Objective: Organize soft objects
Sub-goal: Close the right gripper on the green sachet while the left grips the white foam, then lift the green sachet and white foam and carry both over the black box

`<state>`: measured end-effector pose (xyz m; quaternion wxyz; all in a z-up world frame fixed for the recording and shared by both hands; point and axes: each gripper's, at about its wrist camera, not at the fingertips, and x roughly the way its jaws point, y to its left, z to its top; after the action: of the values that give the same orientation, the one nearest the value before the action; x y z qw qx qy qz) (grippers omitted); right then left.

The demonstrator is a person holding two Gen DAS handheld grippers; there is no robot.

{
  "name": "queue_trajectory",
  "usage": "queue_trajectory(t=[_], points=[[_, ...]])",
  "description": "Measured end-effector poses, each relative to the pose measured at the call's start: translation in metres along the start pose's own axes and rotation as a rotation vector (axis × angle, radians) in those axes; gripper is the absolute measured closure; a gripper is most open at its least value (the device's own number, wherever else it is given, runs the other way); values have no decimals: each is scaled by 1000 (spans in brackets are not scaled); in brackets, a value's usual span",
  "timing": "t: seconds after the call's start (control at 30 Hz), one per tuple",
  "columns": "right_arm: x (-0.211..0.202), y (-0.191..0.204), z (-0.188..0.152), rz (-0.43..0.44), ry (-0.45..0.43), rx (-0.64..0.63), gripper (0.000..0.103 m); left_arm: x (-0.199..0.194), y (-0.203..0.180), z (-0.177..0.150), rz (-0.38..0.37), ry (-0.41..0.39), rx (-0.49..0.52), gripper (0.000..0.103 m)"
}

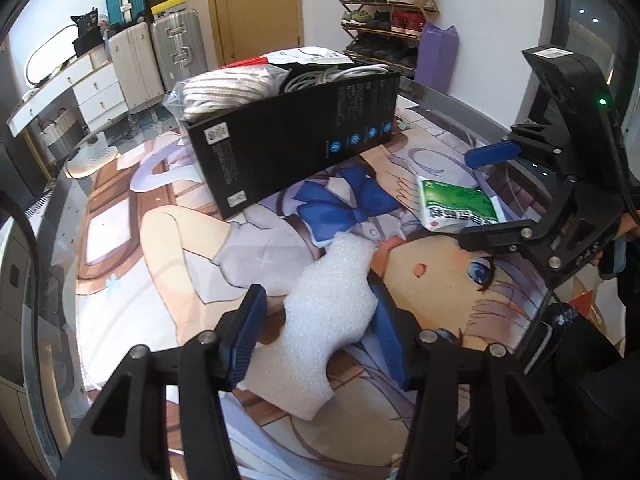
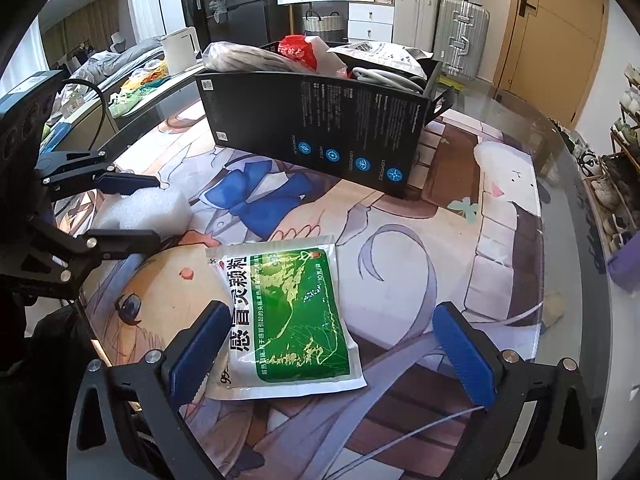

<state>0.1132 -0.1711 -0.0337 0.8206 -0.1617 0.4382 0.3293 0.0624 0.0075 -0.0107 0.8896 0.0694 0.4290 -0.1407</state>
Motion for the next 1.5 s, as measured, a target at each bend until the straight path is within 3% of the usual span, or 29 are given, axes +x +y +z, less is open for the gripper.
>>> queue_trajectory(t=[0.03,0.13,0.37,0.47,0.8,1.17,1.5], points=[[0,0,0,1,-1,-1,1,-1,0,0,2,-2,-2,63],[-2,4,0,18,-6,-18,11,-3,3,1,22,-16,-10,64],[-9,17,1,70,-28,-67,51,-4,7,3,24,-31,-26,64],[-10,20,1,83,-30,-84,56,-6,9,4,27,-38,-31,64],[-15,26,3,113,-56,-95,59,-14,14,7,36,-75,-61,64],[-33,21,10,82,-133,-72,59,-27,21,14,52,-130,-109,64],[-54,16,25,4,-221,-25,59,-49,22,32,140,-210,-122,64]])
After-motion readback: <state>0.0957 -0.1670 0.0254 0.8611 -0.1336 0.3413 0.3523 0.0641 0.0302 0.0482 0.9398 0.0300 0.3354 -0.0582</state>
